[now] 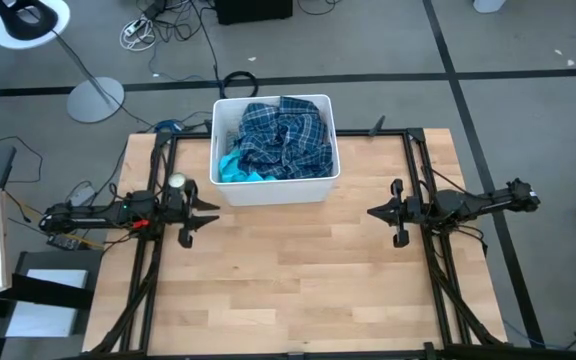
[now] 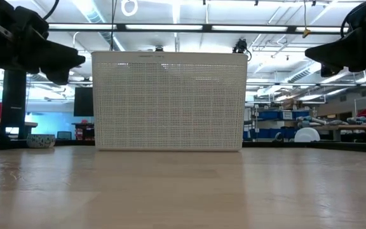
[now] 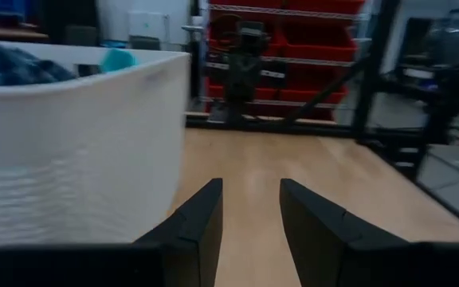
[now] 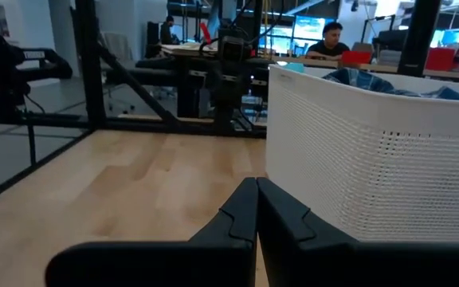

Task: Sort clothes
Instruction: Return to Home Position

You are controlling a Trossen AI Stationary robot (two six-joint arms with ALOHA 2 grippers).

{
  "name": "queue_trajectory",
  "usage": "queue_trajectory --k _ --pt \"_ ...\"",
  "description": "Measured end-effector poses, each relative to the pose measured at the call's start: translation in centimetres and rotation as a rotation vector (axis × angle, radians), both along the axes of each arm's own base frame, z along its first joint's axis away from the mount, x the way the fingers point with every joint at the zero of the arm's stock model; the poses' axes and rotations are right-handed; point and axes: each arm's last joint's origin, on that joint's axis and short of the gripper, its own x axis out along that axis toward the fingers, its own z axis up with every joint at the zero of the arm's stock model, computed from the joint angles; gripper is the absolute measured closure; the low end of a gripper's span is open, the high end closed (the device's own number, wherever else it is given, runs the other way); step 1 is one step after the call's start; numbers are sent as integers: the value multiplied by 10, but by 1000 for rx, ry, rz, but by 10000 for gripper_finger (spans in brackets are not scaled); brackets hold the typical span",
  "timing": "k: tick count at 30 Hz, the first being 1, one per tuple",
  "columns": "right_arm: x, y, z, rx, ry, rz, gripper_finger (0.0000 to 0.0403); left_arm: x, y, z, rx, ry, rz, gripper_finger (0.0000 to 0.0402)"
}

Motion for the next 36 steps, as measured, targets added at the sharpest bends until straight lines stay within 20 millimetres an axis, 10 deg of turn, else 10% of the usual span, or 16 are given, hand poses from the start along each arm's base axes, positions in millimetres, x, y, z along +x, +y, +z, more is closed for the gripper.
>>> queue_trajectory --k 21,30,36 --pt "0 0 0 -22 2 -12 394 0 2 4 96 -36 86 270" --pt "-8 -21 -7 225 -39 -919 395 0 2 9 94 -90 86 270" --pt "-10 -23 -7 219 -64 -1034 397 0 2 9 94 -92 81 270"
